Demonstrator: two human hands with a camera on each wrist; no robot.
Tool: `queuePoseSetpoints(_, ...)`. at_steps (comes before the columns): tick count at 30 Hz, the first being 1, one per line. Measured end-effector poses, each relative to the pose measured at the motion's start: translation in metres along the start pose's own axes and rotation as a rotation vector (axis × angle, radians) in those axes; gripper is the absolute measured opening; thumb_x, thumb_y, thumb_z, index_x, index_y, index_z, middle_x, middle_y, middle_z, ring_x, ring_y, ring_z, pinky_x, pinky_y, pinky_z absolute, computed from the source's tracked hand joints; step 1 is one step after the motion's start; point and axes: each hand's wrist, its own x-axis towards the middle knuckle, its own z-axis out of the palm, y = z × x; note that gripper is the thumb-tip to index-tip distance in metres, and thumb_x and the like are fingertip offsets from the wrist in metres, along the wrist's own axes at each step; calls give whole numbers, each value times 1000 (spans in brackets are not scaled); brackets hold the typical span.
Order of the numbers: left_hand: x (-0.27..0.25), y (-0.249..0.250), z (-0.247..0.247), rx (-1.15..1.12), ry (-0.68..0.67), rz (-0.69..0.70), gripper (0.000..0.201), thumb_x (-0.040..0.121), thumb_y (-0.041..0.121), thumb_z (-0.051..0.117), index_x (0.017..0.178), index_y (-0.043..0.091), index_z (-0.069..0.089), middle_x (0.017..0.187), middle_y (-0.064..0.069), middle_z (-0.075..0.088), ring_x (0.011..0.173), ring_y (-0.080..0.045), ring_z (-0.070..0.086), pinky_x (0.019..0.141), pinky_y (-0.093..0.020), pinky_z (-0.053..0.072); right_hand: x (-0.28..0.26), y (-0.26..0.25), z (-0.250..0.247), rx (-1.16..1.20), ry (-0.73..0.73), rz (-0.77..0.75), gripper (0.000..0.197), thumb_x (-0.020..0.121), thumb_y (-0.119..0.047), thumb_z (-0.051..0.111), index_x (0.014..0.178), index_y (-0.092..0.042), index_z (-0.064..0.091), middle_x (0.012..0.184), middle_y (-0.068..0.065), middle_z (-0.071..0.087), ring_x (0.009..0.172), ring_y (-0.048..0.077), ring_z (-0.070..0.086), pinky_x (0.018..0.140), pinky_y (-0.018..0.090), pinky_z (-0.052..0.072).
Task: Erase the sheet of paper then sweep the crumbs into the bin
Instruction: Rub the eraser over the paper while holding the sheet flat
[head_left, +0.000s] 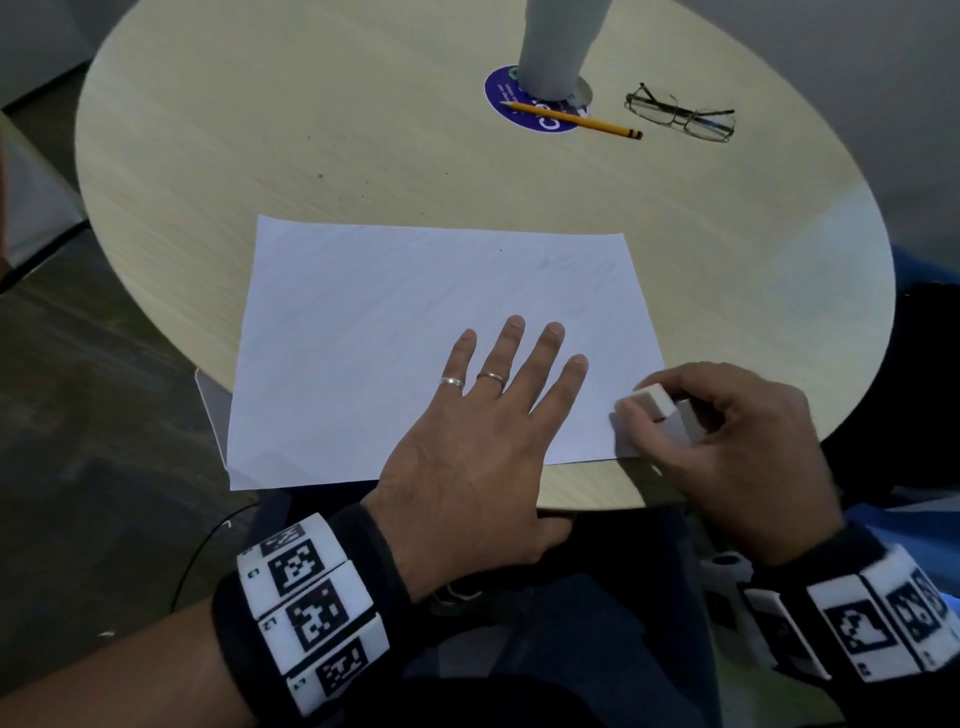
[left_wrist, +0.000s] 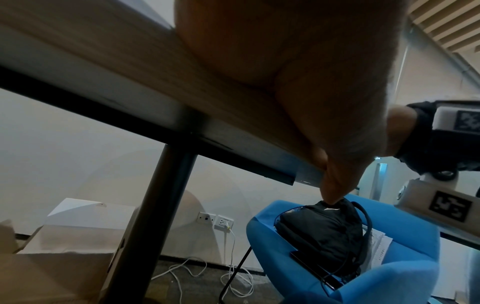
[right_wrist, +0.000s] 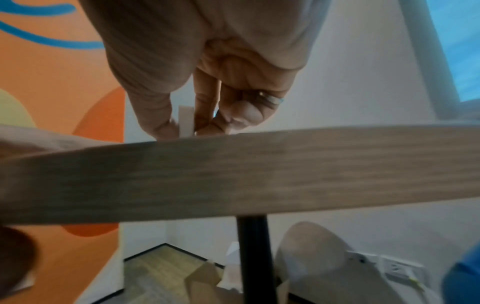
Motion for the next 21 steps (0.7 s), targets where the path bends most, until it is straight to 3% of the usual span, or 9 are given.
queuePoseSetpoints(1,0,0,0,-3,2,3,120,81,83,48,168,18,-4,174,-12,-17,160,-36,-17,127,-63,0,1,-8,8,4,-26,-34,11,87,-31,82,82,-22,78,73,-14,69,64,5,59,63,34,50)
queuePoseSetpoints(3,0,-1,1,-1,0,4,121,81,83,48,168,18,-5,174,-11,-17,160,-36,-18,127,-62,0,2,-7,16,57,-51,-6,9,87,-25,82,81,-24,75,66,-11,67,58,8,58,57,30,47)
queuePoseSetpoints(6,0,-1,1,-2,-3,0,121,81,83,46,167,18,-8,173,-12,-20,159,-36,-20,126,-62,0,4,14,5,217,-15,177,15,86,-11,83,78,-20,73,64,-1,70,55,19,63,54,39,55)
queuePoseSetpoints(10,0,0,1,0,-8,3,122,80,82,48,168,18,-6,173,-12,-19,159,-37,-19,126,-63,1,6,6,6,94,33,32,10,88,-15,85,83,-17,77,74,-8,73,65,13,64,64,34,54)
queuePoseSetpoints(12,0,-1,0,-3,1,0,121,79,82,50,168,18,-2,175,-12,-14,160,-36,-15,127,-63,3,2,-9,21,41,-1,-85,10,90,-23,81,84,-17,77,74,-5,71,67,18,61,66,34,50)
queuePoseSetpoints(17,0,-1,-1,-11,-9,3,120,81,82,46,168,18,-6,174,-11,-19,159,-36,-19,126,-62,1,11,25,8,91,26,71,18,87,-18,79,73,-14,68,67,-1,64,67,28,61,68,45,53)
queuePoseSetpoints(21,0,0,-1,1,-14,2,122,81,84,47,168,17,-5,174,-11,-18,159,-36,-19,126,-62,1,7,3,15,62,47,-17,15,89,-17,80,76,-16,72,71,0,69,69,26,62,67,43,52)
